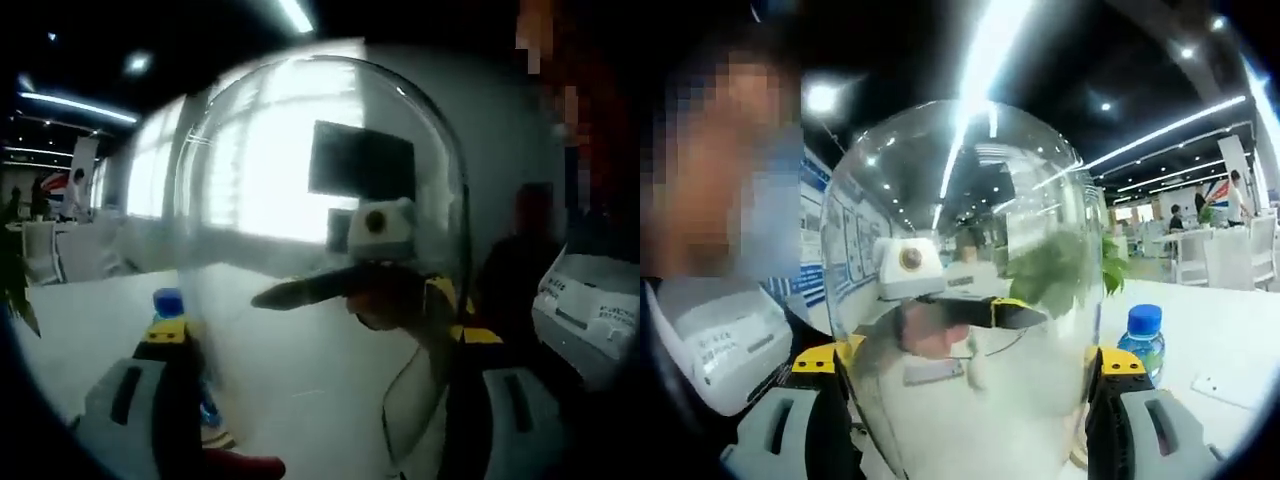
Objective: Open the cover put in the Mizone put the cover back on
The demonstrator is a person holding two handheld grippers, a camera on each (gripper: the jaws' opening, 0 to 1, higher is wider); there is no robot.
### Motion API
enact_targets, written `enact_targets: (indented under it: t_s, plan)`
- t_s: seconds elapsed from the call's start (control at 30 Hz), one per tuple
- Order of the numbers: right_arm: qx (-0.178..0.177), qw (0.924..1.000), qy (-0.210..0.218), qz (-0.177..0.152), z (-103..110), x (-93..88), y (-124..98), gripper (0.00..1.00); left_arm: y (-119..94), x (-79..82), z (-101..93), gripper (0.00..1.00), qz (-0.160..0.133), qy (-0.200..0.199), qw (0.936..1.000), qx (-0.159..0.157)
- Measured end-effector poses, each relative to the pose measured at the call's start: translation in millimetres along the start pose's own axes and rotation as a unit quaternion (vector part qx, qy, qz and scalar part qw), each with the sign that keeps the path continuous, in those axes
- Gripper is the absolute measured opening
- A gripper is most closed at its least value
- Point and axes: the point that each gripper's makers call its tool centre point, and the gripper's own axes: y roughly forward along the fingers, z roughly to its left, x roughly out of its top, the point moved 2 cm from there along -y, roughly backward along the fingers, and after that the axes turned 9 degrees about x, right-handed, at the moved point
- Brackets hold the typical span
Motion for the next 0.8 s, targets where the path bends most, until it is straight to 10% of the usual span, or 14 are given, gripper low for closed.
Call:
enact_targets:
  t_s: [0.8]
  plan:
    - [-0.011, 0.9990, -0.039, -0.016, -38, 79.6, 1, 0.90, 29, 72.2, 33.3, 0.86, -0.012, 0.026, 0.9996, -0.003]
